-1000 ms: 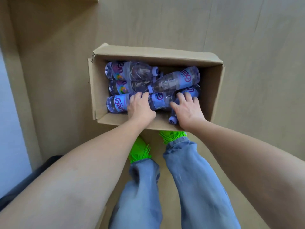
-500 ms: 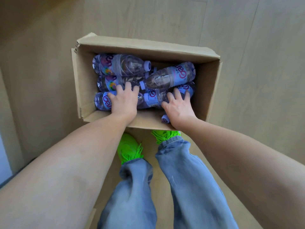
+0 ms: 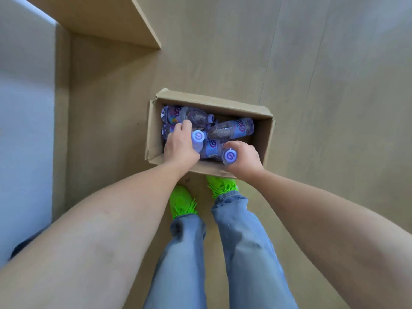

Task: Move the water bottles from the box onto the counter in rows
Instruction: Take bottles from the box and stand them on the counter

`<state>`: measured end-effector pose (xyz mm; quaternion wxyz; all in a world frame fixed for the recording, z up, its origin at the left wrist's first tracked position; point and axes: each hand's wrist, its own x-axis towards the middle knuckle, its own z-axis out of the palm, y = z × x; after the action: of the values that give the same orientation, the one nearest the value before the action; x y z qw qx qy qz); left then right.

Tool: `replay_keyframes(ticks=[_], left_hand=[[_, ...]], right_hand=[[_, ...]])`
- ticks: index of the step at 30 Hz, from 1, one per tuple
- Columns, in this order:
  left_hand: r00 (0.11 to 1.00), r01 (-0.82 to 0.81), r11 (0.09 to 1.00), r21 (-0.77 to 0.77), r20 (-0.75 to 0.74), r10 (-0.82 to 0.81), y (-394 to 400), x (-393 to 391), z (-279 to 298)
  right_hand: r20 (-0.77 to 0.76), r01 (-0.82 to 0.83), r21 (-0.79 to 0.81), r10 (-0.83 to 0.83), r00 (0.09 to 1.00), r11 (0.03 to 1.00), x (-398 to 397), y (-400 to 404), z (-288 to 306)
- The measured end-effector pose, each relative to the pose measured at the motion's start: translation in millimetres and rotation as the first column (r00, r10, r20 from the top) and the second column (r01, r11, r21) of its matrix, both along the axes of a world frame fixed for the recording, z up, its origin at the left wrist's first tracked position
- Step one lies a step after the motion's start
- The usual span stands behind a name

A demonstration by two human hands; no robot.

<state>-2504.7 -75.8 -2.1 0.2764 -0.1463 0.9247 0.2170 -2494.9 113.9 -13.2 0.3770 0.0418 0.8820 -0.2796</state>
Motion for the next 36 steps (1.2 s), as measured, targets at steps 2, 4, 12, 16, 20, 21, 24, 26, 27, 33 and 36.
replay_keyframes(ticks=[2,4,12,16,20,21,24,26,27,33,36], left_hand=[[0.995,-0.101,0.993,0.065,-0.001,0.101,1,-15,41],[0.991,-0.136,0.986,0.1,-0.009,0.137,1,-31,88],[0.966,-0.151,0.982,0.115,-0.193,0.171,2,-81,311],[0.948,-0.166,0.98,0.107,-0.258,0.189,-9,-99,417],[0.904,-0.191,0.974,0.12,-0.365,0.223,-32,-104,505],[0.888,-0.207,0.97,0.127,-0.392,0.241,-39,-102,525],[0.834,-0.258,0.956,0.142,-0.466,0.295,-62,-91,581],[0.798,-0.288,0.946,0.148,-0.509,0.322,-79,-79,615],[0.779,-0.293,0.945,0.146,-0.536,0.325,-88,-72,630],[0.66,-0.388,0.912,0.131,-0.651,0.374,-162,-3,697],[0.633,-0.438,0.891,0.121,-0.662,0.401,-204,42,721]], right_hand=[[0.011,0.129,0.002,-0.129,0.992,0.992,-15,-1,43],[0.016,0.18,-0.014,-0.18,0.984,0.984,-34,-2,93],[-0.149,0.151,-0.076,-0.161,0.976,0.986,-110,-15,309],[-0.212,0.067,-0.118,-0.091,0.973,0.991,-139,-28,412],[-0.309,-0.017,-0.147,-0.029,0.951,0.989,-158,-44,498],[-0.338,-0.04,-0.154,-0.015,0.941,0.987,-160,-50,518],[-0.428,-0.124,-0.16,0.044,0.903,0.979,-160,-72,576],[-0.481,-0.178,-0.166,0.078,0.873,0.97,-155,-92,609],[-0.504,-0.196,-0.178,0.081,0.86,0.964,-150,-102,624],[-0.573,-0.319,-0.231,0.137,0.808,0.919,-108,-178,684],[-0.611,-0.394,-0.239,0.178,0.772,0.888,-79,-227,704]])
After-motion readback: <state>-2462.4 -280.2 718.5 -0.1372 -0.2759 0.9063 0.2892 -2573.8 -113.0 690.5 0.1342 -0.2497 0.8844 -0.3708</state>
